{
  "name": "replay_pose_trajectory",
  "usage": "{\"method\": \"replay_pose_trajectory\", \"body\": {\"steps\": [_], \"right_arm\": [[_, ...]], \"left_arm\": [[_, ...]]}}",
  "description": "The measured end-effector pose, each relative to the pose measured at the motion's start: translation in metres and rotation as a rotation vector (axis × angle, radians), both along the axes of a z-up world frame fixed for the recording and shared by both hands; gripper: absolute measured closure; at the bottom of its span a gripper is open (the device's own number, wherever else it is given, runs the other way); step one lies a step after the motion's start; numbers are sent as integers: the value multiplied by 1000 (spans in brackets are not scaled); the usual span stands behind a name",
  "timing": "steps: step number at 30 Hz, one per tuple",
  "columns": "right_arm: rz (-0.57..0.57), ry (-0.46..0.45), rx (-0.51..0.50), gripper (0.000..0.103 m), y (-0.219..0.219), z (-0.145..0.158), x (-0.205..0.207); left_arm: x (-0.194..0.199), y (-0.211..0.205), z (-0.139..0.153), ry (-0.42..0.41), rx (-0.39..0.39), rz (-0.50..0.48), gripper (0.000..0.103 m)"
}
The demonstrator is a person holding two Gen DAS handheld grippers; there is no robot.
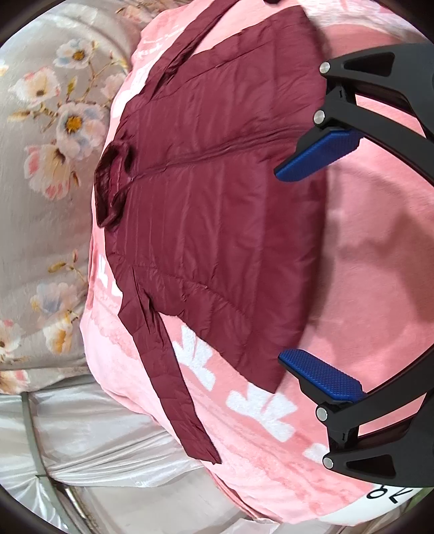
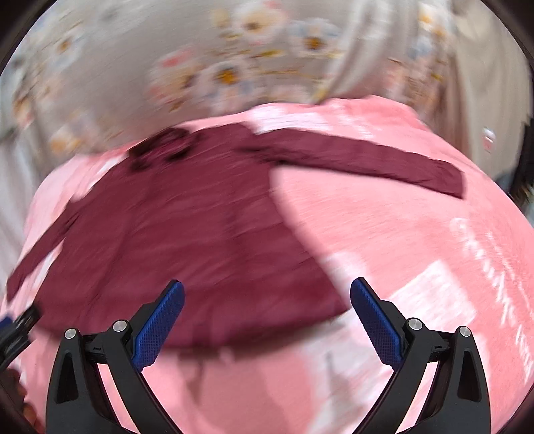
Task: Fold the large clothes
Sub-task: 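Grasp the jacket's front panel with the right tool and lift it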
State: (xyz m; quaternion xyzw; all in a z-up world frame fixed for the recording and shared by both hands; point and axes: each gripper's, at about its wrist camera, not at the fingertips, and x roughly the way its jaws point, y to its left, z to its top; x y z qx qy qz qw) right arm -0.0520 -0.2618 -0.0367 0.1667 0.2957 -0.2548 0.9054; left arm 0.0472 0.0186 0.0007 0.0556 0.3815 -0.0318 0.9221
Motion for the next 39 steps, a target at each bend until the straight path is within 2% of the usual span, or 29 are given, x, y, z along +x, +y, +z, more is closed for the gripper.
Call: {"method": "replay_pose_trajectory", "body": {"steps": [5,9,12,16,18,20,22,23,24,25,26,29,30,34,37,39], "right_arm": [[-195,-72,131,5,-119,0,-3],[-368,-124,249,5,-213,-17,-10],[-463,-153,286,5,-259,-30,-12],[-536,-133,293,8,-305,-46,-2],[-560,-127,320,19,-324,-58,1],[-589,-142,347,23,-335,-67,2],[-614,-152,308,42,-340,-66,3],[-609,-141,297,69,-345,-64,9],[-596,-142,295,93,-349,-62,14],[-587,-148,299,96,-351,-59,18],[-578,-164,292,97,-351,-52,25],[-482,-217,179,99,-326,-9,58],[-405,-241,128,99,-308,13,78],[-98,-288,23,100,-224,73,155],[129,-271,-22,100,-145,91,214],[253,-246,-20,100,-97,88,244]], "left_arm": [[40,12,-1,15,-37,45,5],[68,22,-1,7,-77,91,5],[85,22,-1,-13,-48,113,5],[106,20,-6,2,-35,122,5],[114,21,-9,10,-43,124,5],[123,20,-12,26,-66,119,5],[131,20,-16,47,-80,117,5],[135,19,-17,54,-83,118,5],[140,18,-19,60,-79,122,5],[144,17,-20,60,-75,124,5],[147,17,-21,59,-74,123,5],[160,17,-21,63,-78,124,5],[163,18,-20,64,-84,126,5],[177,26,-17,63,-101,144,5],[186,34,-15,62,-106,162,5],[193,42,-15,61,-109,176,5]]}}
